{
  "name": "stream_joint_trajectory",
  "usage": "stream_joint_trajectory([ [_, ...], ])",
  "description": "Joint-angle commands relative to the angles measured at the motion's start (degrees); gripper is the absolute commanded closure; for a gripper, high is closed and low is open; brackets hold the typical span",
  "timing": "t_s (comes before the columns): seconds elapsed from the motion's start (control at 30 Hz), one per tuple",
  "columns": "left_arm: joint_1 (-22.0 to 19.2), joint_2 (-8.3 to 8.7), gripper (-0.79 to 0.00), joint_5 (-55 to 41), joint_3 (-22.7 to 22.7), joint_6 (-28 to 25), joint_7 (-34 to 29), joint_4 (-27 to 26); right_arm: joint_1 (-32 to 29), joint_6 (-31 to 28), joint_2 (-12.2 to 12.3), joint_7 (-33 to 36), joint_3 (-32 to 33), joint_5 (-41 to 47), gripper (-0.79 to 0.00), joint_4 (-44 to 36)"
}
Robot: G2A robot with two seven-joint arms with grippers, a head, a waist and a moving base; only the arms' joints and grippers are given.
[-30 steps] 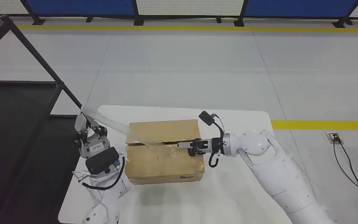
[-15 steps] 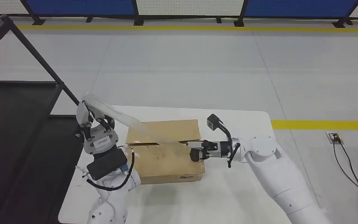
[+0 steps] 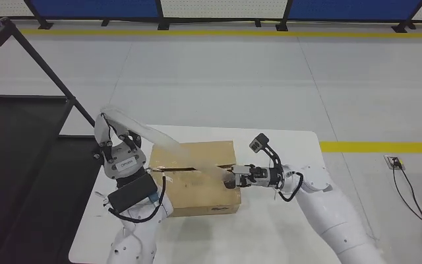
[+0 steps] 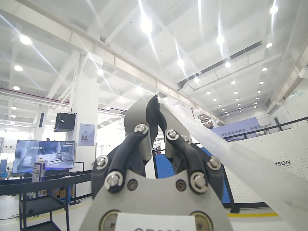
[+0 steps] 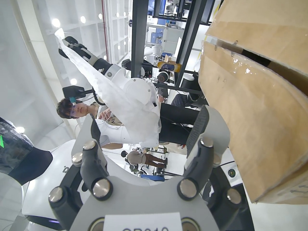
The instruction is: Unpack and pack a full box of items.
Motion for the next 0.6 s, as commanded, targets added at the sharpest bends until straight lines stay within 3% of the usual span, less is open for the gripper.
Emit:
stream_joint_trajectory([
  [0.0,-0.1,-0.09,0.0,0.28,0.02,0.16,-0.32,0.24,-0.48,-3.15,0.07,-0.92,0.53,-0.48,-0.493,-0.38],
  [0.07,-0.19,-0.18,0.0,0.58,0.0,0.34,-0.7,0.41,-1.27,-5.72,0.21,-1.18,0.96,-1.26,-0.449,-1.37],
  [0.27,-0.18,-0.47,0.0,1.33,0.23,0.59,-1.65,0.56,-3.97,-9.44,0.96,-4.44,2.43,-5.6,-0.545,-5.53],
  [0.4,-0.01,-0.66,0.0,1.76,0.57,0.63,-1.92,0.36,-5.01,-9.02,1.24,-5.81,2.57,-8.05,-0.566,-7.56],
  [0.57,0.12,-0.89,0.0,1.93,0.82,0.86,-2.16,-0.18,-5.29,-5.21,1.3,-8.83,2.01,-10.74,-0.526,-8.28],
])
